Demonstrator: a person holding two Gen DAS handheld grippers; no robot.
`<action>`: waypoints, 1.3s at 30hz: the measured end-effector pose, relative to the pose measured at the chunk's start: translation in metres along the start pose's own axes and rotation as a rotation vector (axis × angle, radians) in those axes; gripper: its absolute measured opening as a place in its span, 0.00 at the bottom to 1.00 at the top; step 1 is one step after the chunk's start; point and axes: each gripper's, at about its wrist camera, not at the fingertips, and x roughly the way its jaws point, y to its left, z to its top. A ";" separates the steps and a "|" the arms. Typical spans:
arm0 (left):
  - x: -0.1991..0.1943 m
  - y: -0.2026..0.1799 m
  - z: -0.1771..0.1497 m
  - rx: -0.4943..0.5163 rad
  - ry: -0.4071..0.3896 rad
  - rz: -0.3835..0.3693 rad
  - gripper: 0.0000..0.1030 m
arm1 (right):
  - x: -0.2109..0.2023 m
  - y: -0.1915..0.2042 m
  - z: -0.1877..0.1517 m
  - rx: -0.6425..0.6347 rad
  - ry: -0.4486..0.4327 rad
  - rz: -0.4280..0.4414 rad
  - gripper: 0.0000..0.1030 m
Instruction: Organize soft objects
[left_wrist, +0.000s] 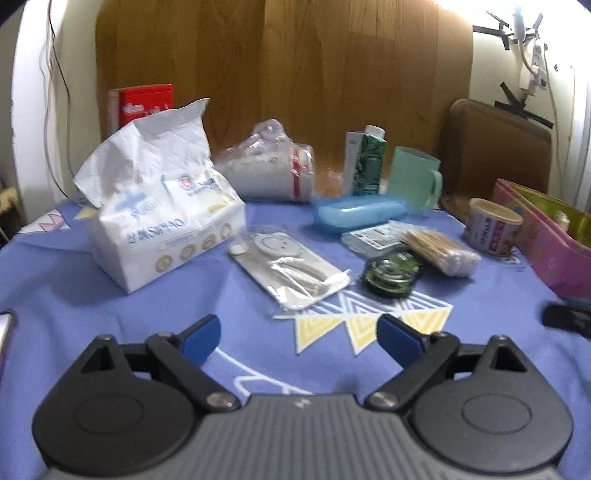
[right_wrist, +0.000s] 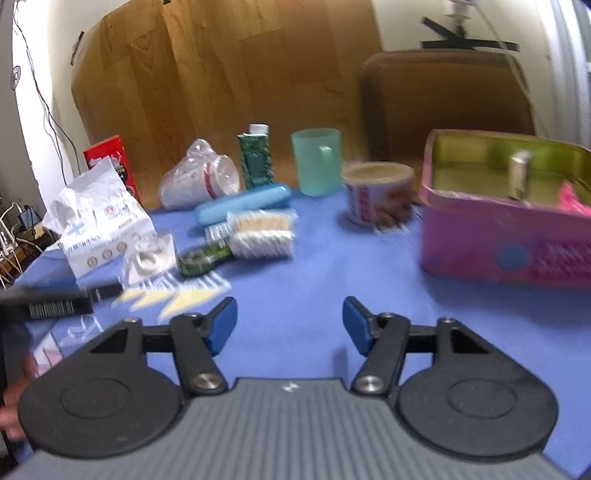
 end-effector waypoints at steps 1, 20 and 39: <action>-0.002 -0.001 0.000 0.005 -0.023 0.005 0.93 | 0.007 0.004 0.006 -0.012 -0.001 0.012 0.70; 0.004 0.005 0.001 -0.026 -0.020 -0.026 0.93 | 0.051 0.000 0.011 -0.087 0.121 0.092 0.53; 0.022 -0.102 0.006 -0.043 0.311 -0.603 0.56 | -0.029 -0.015 -0.040 -0.170 0.064 0.100 0.50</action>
